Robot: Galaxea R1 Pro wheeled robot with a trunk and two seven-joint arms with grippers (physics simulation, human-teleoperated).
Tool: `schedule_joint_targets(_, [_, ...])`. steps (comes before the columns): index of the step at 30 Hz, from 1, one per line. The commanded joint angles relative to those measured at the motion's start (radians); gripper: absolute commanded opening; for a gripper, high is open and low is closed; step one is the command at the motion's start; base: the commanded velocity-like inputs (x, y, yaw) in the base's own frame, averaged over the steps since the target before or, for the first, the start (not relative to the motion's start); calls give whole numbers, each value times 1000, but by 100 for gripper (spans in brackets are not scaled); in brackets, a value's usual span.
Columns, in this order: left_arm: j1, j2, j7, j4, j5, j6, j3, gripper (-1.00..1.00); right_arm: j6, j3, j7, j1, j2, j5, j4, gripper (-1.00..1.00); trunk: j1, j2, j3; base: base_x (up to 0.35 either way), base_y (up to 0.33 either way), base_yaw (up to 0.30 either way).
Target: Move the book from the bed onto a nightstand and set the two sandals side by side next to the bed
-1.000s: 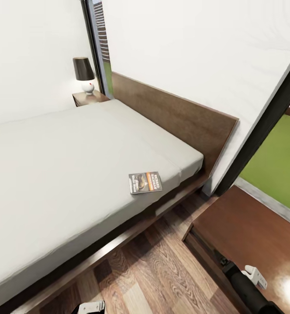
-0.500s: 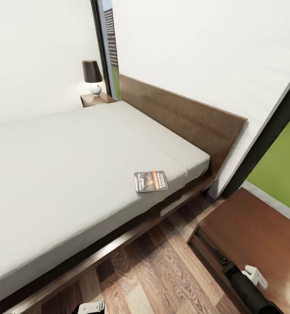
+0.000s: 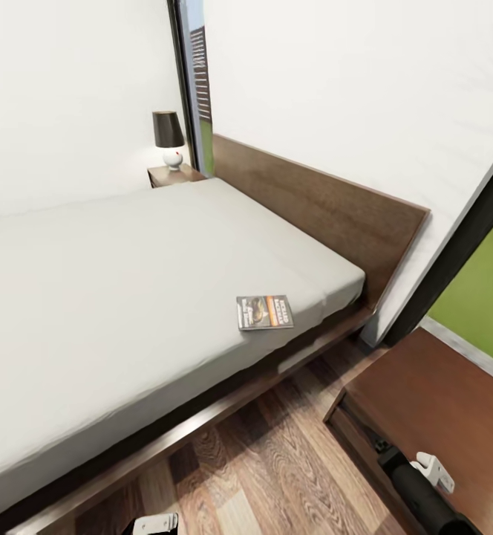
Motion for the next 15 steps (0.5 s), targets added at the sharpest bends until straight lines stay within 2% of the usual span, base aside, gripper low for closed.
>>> schedule_joint_targets(1, [-1, 1, 8, 1, 6, -4, -8, 100, 5, -2, 3, 0, 0, -4, -1, 100, 0, 0, 1, 0, 0, 64])
schedule_joint_targets(15, [-1, 0, 0, 1, 7, -4, -10, 100, 5, -2, 4, 0, 0, -4, -1, 100, 0, 0, 24, 0, 0, 21])
